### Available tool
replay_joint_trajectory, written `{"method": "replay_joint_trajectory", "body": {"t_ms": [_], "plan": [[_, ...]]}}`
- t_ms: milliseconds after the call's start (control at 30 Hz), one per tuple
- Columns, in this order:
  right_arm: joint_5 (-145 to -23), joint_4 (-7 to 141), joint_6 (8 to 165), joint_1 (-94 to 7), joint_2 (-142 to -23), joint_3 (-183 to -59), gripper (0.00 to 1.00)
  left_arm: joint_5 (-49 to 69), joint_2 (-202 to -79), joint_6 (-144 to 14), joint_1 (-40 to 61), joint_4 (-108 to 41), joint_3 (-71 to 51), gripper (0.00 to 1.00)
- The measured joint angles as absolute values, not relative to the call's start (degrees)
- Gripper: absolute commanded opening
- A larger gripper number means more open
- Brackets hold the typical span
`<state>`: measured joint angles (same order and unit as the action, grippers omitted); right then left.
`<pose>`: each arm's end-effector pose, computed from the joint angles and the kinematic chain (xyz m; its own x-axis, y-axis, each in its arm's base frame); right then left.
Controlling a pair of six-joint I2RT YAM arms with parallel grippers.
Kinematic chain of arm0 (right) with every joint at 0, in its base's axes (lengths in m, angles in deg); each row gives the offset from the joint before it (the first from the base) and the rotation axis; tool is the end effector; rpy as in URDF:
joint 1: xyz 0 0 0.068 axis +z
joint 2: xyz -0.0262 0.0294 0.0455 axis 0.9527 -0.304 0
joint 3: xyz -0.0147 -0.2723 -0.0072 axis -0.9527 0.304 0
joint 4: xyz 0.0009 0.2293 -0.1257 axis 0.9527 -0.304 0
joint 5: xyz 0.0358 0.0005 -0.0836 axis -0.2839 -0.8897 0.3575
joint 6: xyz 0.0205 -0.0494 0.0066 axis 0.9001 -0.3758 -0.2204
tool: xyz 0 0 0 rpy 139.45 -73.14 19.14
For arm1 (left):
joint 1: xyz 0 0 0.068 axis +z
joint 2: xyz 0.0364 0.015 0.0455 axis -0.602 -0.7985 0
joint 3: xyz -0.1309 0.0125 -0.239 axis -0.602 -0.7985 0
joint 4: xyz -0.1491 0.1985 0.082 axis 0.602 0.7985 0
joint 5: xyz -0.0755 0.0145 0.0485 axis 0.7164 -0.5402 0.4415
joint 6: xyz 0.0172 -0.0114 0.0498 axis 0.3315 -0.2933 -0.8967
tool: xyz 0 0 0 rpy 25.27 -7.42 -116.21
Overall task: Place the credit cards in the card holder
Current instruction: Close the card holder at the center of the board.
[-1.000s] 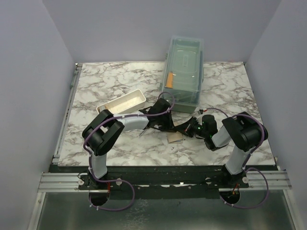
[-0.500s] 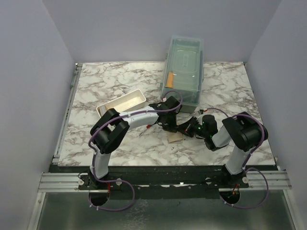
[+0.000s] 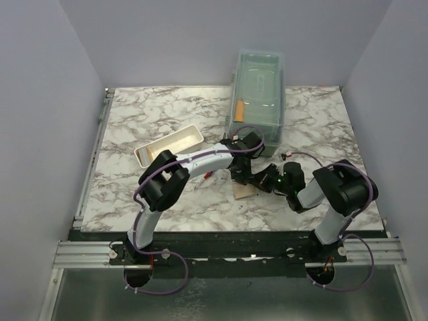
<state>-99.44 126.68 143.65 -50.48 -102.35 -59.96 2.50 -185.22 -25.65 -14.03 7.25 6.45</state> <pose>0.2191 0.1028 0.0846 -0.7824 0.5773 -0.2335 0.0819 0.4671 0.8804 0.2710 -0.3357 0.1616 -0.9774 -0.0344 -0.2086 0.0248 0.9612 -0.2749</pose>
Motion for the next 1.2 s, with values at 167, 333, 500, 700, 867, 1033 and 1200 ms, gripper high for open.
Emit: {"method": "replay_joint_trajectory", "body": {"t_ms": [167,333,500,700,867,1033,1200], "plan": [[-98.09,122.94,142.60,-50.37,-98.48,-59.00,0.00,1.51,-187.41,-25.67,-14.38,11.25,10.19,0.00],[-95.75,114.74,140.66,-49.73,-91.94,-59.11,0.00,0.95,-188.43,-25.58,-14.60,13.22,12.09,0.00],[-92.87,105.43,137.77,-48.27,-87.02,-60.82,0.08,0.66,-188.63,-25.41,-14.73,13.61,12.35,0.00],[-90.20,92.06,131.93,-47.85,-79.59,-63.13,0.29,2.39,-183.14,-27.24,-14.47,4.28,3.83,0.00],[-86.02,71.25,122.62,-47.61,-71.37,-67.70,0.42,8.51,-177.00,-31.33,-12.98,-7.65,-4.98,0.19],[-83.10,62.48,117.90,-44.55,-69.41,-74.87,0.51,12.75,-170.45,-33.32,-11.41,-10.41,-11.14,0.27],[-76.63,56.89,116.46,-36.77,-73.04,-81.23,0.56,15.52,-162.21,-33.60,-6.91,-12.18,-16.45,0.28]]}}
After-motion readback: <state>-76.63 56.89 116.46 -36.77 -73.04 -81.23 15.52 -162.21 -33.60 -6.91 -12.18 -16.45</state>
